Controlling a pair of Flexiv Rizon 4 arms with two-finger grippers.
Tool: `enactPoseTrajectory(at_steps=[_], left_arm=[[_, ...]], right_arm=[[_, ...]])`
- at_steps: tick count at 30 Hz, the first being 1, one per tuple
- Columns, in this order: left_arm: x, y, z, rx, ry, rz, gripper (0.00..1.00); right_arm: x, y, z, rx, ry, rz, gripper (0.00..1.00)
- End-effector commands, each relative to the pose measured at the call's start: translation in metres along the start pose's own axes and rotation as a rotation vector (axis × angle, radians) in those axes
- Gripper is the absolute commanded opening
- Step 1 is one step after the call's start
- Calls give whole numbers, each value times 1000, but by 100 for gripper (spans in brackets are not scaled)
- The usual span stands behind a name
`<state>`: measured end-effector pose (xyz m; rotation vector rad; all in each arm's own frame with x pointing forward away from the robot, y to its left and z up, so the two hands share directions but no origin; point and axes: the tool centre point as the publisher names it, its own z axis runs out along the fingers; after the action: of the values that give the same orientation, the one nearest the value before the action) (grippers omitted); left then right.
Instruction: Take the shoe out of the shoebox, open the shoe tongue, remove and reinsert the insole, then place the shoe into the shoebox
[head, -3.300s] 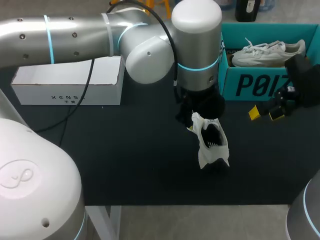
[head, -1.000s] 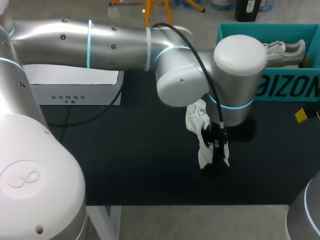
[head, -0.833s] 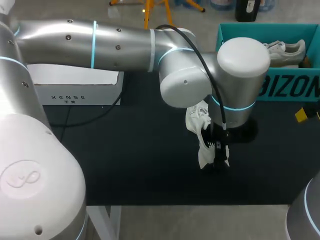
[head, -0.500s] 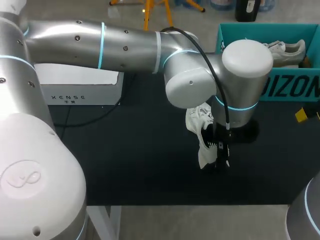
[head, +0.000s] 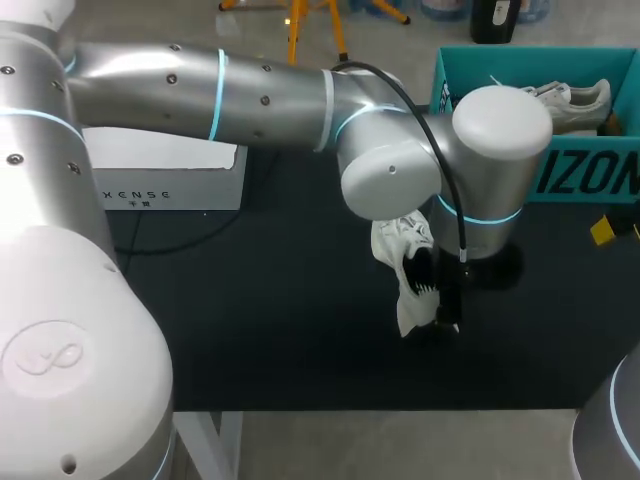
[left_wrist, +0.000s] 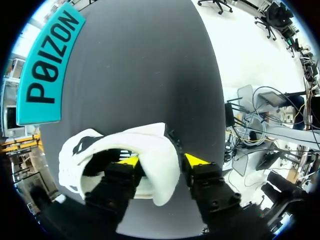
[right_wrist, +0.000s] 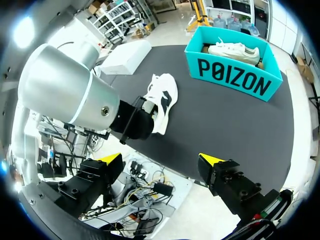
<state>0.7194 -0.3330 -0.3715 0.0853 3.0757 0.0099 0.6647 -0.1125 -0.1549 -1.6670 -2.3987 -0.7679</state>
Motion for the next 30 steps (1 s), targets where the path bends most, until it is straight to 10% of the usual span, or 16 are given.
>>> enactPoseTrajectory(at_steps=[1, 12, 30], left_arm=[[1, 1, 1, 10, -2, 9, 0], [0, 31, -19, 97, -54, 100, 0], [-70, 236, -103, 6, -17, 303, 0]], right_arm=[[0, 1, 1, 3, -2, 1, 100], [0, 1, 1, 3, -2, 1, 100], [0, 1, 1, 3, -2, 1, 100]])
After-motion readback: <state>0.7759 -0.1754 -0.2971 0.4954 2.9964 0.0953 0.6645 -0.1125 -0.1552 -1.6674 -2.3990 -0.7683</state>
